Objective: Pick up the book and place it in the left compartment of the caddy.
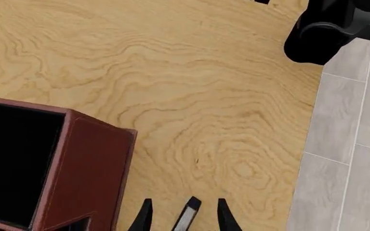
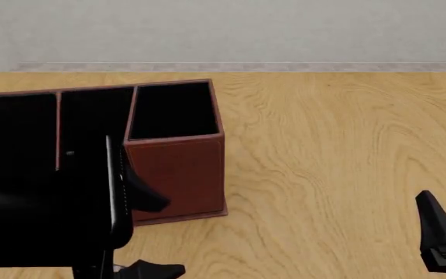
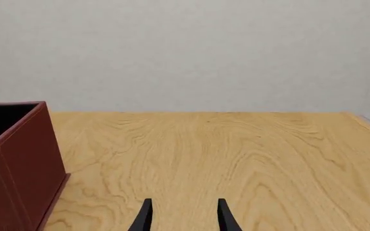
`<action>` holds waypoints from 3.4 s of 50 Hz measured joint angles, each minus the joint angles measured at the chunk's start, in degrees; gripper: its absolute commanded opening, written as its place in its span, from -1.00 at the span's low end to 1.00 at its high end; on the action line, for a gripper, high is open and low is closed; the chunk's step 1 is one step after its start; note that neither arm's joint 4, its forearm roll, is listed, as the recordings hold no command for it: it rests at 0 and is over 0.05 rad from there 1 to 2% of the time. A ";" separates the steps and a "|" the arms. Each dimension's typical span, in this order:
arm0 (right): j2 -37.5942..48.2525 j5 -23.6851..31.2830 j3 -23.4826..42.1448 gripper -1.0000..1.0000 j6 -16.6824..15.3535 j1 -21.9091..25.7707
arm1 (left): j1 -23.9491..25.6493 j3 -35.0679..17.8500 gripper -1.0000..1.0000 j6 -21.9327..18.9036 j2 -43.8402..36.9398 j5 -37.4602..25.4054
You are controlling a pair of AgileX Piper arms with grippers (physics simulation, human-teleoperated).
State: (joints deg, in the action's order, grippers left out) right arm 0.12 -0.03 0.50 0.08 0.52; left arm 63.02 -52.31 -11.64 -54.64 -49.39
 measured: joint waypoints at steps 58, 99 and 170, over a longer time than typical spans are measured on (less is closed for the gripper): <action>-0.06 -0.25 0.01 1.00 0.34 -0.31 | -1.09 13.60 1.00 -1.08 -2.15 10.26; -0.08 -0.52 0.00 1.00 0.43 -0.46 | -2.65 19.96 1.00 -0.21 -4.49 15.55; -0.08 -0.50 0.07 1.00 0.38 -0.37 | -5.58 26.23 1.00 -3.30 -5.80 17.27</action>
State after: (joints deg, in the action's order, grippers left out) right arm 0.04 -0.53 0.57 0.47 0.16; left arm 57.43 -26.08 -14.94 -60.44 -32.12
